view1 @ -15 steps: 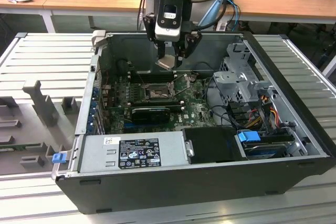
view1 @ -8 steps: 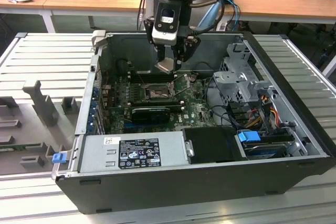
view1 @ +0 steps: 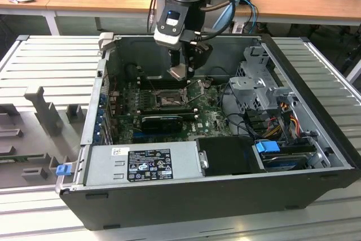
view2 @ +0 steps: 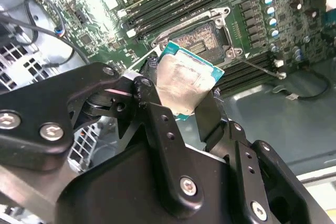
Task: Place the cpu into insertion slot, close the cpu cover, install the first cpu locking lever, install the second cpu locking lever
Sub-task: 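Place the cpu into insertion slot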
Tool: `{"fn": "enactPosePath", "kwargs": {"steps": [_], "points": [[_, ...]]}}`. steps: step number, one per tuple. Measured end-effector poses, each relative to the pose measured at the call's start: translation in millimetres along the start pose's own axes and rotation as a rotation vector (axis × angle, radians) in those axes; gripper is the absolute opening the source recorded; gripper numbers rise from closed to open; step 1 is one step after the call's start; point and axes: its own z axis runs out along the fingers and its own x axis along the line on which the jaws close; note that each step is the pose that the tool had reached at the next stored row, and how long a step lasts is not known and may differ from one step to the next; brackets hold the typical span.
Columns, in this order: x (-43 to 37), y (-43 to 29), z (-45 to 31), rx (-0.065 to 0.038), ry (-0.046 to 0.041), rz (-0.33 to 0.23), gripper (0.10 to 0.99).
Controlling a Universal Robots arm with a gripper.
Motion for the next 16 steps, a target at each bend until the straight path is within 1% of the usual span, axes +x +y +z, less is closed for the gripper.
{"fn": "enactPosePath", "kwargs": {"steps": [3,8,11,13,15,16], "points": [[0.0,0.0,0.5,-0.001,-0.0035,0.053,0.529],[0.0,-0.1,1.2,-0.001,-0.0062,0.101,0.529],[0.0,-0.1,1.6,0.000,-0.0098,0.129,0.529],[0.0,-0.1,2.2,0.002,-0.0163,0.161,0.529],[0.1,-0.1,2.4,0.002,-0.0183,0.176,0.529],[0.1,-0.1,2.7,0.003,-0.0198,0.193,0.529]]}}
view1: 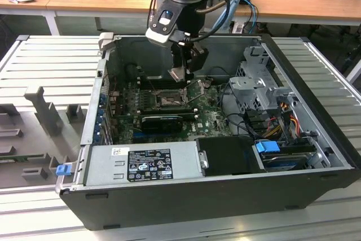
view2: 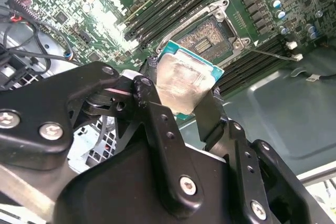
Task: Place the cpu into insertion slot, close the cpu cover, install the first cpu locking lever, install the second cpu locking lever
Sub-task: 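Place the cpu into insertion slot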
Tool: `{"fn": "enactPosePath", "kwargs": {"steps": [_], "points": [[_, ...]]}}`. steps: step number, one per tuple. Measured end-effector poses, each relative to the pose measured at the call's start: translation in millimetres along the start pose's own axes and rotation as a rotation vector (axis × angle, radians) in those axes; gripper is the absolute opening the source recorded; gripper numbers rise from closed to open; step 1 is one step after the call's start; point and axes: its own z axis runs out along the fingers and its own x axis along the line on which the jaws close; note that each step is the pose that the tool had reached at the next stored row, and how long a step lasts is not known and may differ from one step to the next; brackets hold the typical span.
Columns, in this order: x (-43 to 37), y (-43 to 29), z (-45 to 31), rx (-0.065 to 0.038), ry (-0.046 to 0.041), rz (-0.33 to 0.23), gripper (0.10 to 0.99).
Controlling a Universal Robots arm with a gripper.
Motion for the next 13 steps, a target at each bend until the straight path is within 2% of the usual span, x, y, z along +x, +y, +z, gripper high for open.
{"fn": "enactPosePath", "kwargs": {"steps": [13], "points": [[0.0,-0.2,2.8,0.003,-0.0133,0.141,0.529]]}}
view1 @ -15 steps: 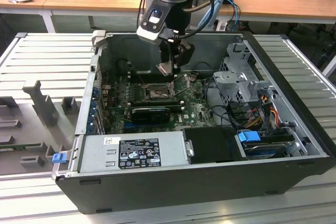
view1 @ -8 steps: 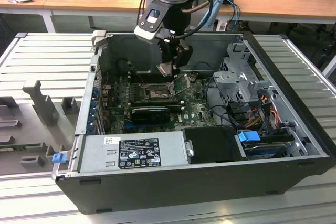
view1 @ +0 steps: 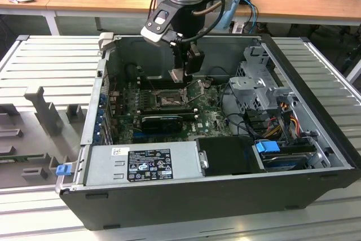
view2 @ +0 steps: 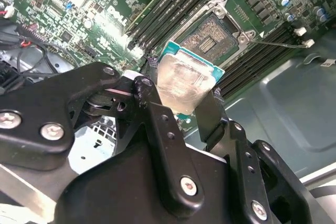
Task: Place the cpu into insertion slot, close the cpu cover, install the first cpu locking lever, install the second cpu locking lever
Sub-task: 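Place the cpu into insertion slot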
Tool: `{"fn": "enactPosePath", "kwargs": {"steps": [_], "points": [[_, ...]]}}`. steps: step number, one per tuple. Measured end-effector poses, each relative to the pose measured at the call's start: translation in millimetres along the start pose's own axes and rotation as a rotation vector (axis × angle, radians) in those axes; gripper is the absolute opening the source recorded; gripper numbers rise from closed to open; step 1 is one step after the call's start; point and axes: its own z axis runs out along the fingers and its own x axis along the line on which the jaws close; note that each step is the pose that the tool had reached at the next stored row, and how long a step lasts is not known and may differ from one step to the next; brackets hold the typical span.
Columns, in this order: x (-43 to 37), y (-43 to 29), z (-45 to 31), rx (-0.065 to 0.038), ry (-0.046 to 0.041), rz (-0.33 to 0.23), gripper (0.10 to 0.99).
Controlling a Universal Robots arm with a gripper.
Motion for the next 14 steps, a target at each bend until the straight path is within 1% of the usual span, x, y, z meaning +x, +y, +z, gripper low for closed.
{"fn": "enactPosePath", "kwargs": {"steps": [4,6,9,11,12,13,14], "points": [[0.1,0.0,1.0,0.002,-0.0025,0.045,0.529],[0.2,0.0,1.3,0.003,-0.0028,0.056,0.529],[0.6,0.0,2.4,0.007,-0.0033,0.081,0.529],[2.0,-0.1,5.6,0.009,-0.0060,0.082,0.529],[2.3,-0.3,8.4,0.010,-0.0069,0.083,0.529],[2.6,-0.4,11.3,0.011,-0.0070,0.083,0.529],[2.8,-0.4,12.2,0.011,-0.0070,0.083,0.529]]}}
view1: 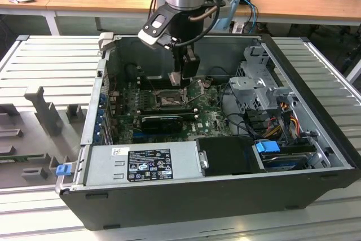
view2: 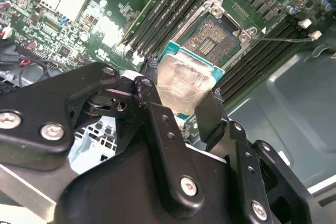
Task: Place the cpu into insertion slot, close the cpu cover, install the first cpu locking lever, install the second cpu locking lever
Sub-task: 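Place the cpu into insertion slot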
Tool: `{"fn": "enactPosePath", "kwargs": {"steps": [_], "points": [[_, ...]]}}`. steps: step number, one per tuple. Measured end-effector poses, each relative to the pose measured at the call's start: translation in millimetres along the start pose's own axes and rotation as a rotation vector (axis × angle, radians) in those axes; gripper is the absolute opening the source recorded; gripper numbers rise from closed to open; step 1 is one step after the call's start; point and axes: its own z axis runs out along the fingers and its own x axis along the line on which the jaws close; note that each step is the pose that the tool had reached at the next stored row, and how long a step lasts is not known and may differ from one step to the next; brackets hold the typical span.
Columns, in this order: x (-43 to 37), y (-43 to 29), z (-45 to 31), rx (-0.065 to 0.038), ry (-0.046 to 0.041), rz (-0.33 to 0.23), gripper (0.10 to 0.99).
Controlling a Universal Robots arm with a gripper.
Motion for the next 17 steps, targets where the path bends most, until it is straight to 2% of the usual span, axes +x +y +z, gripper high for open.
{"fn": "enactPosePath", "kwargs": {"steps": [3,5,10,12,17], "points": [[0.2,-0.1,1.4,0.000,-0.0005,0.013,0.529],[0.2,-0.2,3.6,0.000,-0.0035,0.073,0.529],[0.2,-0.3,5.6,-0.001,-0.0080,0.137,0.529],[0.1,-0.5,9.9,0.000,-0.0163,0.140,0.529],[0.4,-1.2,20.1,0.000,-0.0170,0.140,0.529]]}}
